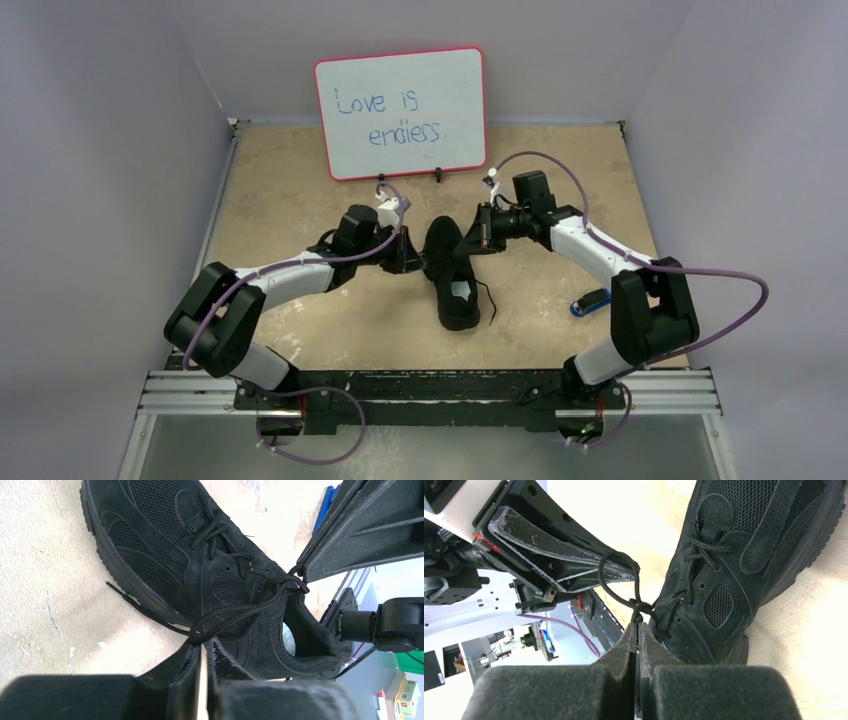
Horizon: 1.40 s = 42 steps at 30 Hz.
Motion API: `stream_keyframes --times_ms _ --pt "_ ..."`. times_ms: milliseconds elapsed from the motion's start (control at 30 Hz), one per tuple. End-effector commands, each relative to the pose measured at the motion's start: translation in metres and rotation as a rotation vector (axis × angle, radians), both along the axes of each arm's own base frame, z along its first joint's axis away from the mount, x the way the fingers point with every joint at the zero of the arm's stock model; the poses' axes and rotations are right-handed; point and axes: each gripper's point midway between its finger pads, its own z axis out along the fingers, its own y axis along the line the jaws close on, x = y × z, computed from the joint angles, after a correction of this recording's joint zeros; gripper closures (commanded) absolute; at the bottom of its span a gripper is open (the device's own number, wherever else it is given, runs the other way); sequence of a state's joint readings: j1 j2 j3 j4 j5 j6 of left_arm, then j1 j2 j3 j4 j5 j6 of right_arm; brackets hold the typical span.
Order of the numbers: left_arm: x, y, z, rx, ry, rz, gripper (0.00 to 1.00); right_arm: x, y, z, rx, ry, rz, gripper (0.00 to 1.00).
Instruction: Tie the shoes
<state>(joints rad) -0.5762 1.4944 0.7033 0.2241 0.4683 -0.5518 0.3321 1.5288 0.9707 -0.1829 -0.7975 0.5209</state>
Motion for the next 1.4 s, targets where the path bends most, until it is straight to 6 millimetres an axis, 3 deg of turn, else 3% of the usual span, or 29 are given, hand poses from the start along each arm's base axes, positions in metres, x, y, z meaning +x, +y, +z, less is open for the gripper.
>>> stream_keyframes --times_ms 0,67,100,200,233,367,567,733,833,933,1067,1133,1367 --pt "0.012 -0.008 0.027 -0.045 -0.085 -0.020 0.98 0.006 0.001 0.024 0.025 -0.059 -0.002 1.00" --pt "0.010 -0.008 0.030 -0.049 -0.092 -0.023 0.97 0.006 0.001 0.024 0.025 -0.058 -0.001 1.00" --pt "0.009 -0.006 0.031 -0.047 -0.093 -0.021 0.90 0.006 0.001 0.024 0.025 -0.057 -0.001 1.00" --pt "0.012 0.001 0.036 -0.056 -0.121 0.003 0.46 0.005 0.001 0.023 0.022 -0.048 0.002 1.00" --pt "0.015 0.004 0.041 -0.094 -0.131 0.021 0.40 0.005 0.001 0.024 0.023 -0.047 0.001 1.00" --pt "0.031 0.012 0.067 -0.248 -0.190 0.065 0.32 0.006 0.003 0.025 0.028 -0.041 0.005 1.00" --pt "0.028 -0.009 0.081 -0.465 -0.168 -0.011 0.26 0.005 0.001 0.025 0.027 -0.049 0.008 1.00" --pt "0.009 -0.022 0.118 -0.757 -0.130 -0.137 0.35 0.002 0.000 0.025 0.020 -0.052 0.016 1.00" --pt "-0.006 -0.022 0.124 -0.828 -0.121 -0.190 0.40 0.003 0.000 0.026 0.017 -0.061 0.018 1.00" --pt "-0.008 -0.021 0.103 -0.737 -0.134 -0.140 0.41 0.005 0.000 0.029 0.016 -0.073 0.013 1.00" --pt "-0.007 -0.026 0.041 -0.327 -0.172 -0.092 0.39 0.007 0.001 0.031 0.020 -0.079 0.010 1.00" --pt "-0.008 -0.023 0.032 -0.151 -0.252 -0.099 0.39 0.007 0.000 0.032 0.021 -0.084 0.010 1.00" --pt "-0.004 -0.012 0.029 -0.068 -0.275 -0.072 0.61 0.003 -0.001 0.027 0.021 -0.086 0.008 1.00"
